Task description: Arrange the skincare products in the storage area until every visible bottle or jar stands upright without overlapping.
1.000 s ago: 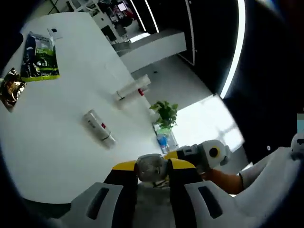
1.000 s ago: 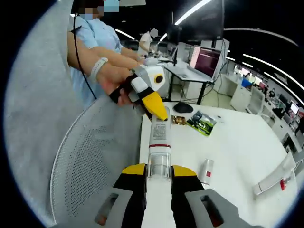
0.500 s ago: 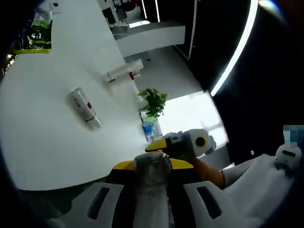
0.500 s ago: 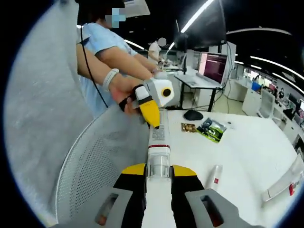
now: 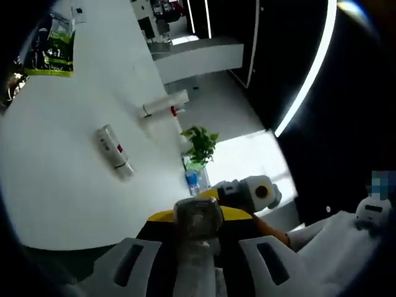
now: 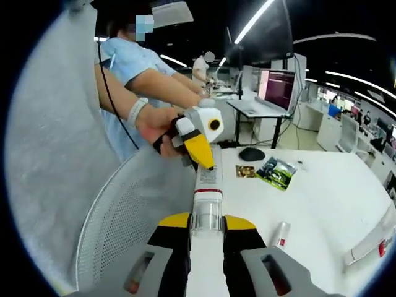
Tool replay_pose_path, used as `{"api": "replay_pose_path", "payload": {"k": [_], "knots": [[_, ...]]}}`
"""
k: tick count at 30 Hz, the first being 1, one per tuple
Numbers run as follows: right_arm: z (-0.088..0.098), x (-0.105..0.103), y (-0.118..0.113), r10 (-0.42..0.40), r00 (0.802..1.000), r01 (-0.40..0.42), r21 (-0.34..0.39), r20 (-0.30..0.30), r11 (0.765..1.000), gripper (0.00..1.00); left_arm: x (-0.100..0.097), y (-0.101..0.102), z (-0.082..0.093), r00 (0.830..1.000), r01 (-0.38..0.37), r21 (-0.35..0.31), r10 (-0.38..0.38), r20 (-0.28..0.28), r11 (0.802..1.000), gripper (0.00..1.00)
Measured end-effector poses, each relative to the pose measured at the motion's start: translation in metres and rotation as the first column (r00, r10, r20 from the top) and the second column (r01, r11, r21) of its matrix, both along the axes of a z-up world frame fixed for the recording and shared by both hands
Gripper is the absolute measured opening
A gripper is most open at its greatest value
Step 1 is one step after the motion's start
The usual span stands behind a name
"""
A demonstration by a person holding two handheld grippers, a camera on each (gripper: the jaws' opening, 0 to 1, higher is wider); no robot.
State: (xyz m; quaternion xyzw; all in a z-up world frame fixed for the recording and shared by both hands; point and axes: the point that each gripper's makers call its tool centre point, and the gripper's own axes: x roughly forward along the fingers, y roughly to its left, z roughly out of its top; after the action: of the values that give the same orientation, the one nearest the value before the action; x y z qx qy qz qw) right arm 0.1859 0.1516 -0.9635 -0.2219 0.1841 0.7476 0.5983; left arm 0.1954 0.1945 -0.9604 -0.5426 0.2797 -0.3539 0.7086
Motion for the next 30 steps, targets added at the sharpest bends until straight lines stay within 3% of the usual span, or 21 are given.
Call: {"api": "replay_pose_path", "payload": {"k": [1,2,5,15,19,24,27,30], "knots": [[-0.001,-0.002,-0.001,0.021,1.000,-0.021,-0.012,0.006,1.000,0.10,0.007,0.005,0.000,0.998,-0.050,0.020,0.050,0.029,0.999,0.21],[-0.002,-0.003,-0.003,0.030,1.000,-0.030,-0.022,0.009,0.999,0.10,0.006,0.006,0.002,0.998,-0.059,0.008,0.059,0.018,0.998,0.22],[-0.003,-0.004,-0.004,0.037,0.999,-0.036,-0.027,0.021,0.999,0.10,0.002,0.005,0.008,0.999,-0.032,-0.069,0.032,0.000,0.997,0.20],[0.000,0.003,0.000,0.040,0.999,-0.039,-0.035,0.033,0.999,0.10,-0.004,-0.005,0.002,1.000,0.020,-0.002,-0.020,0.012,1.000,0.19],[-0.001,0.001,0.000,0.051,0.998,-0.050,-0.050,0.029,0.997,0.11,-0.005,-0.005,0.001,1.000,0.027,-0.023,-0.027,-0.016,0.999,0.19],[0.000,0.002,0.004,0.019,1.000,-0.018,-0.039,0.017,0.999,0.12,-0.003,0.002,0.002,1.000,0.000,-0.034,0.000,-0.002,0.999,0.19],[-0.001,0.001,0.009,-0.033,0.999,0.032,-0.030,-0.030,0.999,0.12,0.000,0.006,0.003,1.000,-0.027,-0.036,0.027,-0.003,0.999,0.19],[0.001,0.004,0.013,-0.066,0.998,0.066,0.001,-0.024,0.998,0.13,0.002,0.010,0.004,0.999,-0.047,-0.043,0.047,0.000,0.998,0.19]]}}
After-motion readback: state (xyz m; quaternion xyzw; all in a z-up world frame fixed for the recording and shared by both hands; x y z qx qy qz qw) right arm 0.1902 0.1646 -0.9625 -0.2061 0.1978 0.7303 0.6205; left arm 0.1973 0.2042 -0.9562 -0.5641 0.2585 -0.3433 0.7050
